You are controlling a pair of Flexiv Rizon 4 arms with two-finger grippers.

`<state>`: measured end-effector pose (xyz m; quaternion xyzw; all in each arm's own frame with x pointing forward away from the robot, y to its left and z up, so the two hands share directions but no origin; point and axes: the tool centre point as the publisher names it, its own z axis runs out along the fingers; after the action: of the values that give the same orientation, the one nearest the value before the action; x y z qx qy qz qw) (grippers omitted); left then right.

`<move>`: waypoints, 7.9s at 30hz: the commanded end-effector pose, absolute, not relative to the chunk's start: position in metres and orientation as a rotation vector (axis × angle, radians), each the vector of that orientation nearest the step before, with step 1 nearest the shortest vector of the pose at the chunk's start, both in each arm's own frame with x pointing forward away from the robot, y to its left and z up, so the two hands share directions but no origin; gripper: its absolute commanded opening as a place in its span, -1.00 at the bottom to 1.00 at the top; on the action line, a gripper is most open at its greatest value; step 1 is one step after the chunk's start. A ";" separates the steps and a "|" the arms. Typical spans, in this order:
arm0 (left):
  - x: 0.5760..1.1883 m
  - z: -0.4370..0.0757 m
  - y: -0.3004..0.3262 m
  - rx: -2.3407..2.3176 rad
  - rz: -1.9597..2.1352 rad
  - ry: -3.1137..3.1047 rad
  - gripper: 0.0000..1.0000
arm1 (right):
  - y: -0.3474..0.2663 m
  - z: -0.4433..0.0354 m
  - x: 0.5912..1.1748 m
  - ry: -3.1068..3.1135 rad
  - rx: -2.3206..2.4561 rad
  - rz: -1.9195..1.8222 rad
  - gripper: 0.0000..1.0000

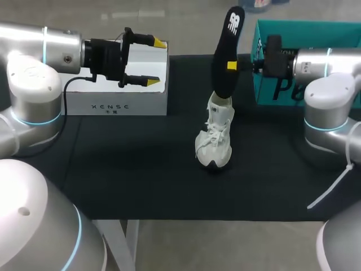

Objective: Take the shoe out of the shoebox, open the shoe tongue, remove and reinsert the insole, then place the shoe into the shoebox

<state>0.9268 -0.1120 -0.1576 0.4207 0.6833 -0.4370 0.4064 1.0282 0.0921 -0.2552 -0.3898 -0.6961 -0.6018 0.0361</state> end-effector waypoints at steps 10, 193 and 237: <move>0.926 -0.156 -0.111 1.065 -1.100 1.728 1.00 | 0.094 -0.259 1.027 -2.168 -1.200 -1.832 -1.00; 0.926 -0.156 -0.111 1.065 -1.100 1.728 1.00 | 0.105 -0.365 0.977 -2.193 -1.469 -1.434 1.00; 0.926 -0.156 -0.111 1.065 -1.100 1.728 1.00 | 0.112 -0.359 0.972 -2.194 -1.480 -1.435 -0.15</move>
<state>0.9270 -0.1117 -0.1574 0.4210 0.6834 -0.4370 0.4059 0.9715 0.1108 -0.3578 -0.4890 -0.7269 -0.4774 0.0670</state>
